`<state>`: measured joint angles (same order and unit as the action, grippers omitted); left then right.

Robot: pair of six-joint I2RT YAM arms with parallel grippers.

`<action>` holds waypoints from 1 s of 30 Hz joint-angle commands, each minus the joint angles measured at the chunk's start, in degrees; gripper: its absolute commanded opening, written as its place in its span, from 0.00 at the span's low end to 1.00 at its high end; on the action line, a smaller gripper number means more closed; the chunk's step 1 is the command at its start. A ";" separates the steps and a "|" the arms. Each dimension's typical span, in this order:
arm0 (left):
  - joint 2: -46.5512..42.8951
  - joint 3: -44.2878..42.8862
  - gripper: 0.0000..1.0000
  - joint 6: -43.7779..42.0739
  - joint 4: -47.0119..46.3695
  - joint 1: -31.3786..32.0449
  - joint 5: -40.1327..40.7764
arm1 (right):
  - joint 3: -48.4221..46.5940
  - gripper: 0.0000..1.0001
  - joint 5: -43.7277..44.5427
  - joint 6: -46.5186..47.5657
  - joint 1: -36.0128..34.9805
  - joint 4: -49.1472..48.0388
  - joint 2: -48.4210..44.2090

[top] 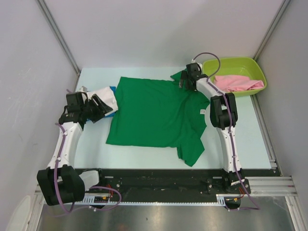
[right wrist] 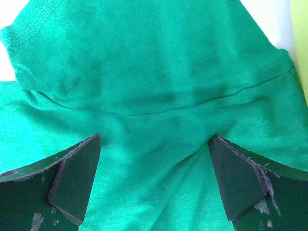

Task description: Fold and stack the t-shirts

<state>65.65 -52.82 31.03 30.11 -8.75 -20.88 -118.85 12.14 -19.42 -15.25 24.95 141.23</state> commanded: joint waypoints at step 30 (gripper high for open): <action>29.87 -15.20 0.55 5.10 -12.88 4.10 -4.34 | 42.56 1.00 19.58 5.44 -28.26 -7.19 -60.10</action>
<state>92.27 -64.90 36.03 18.50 -4.89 -26.57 -76.23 28.67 -14.28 -43.05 18.57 85.38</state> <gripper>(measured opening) 0.550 0.994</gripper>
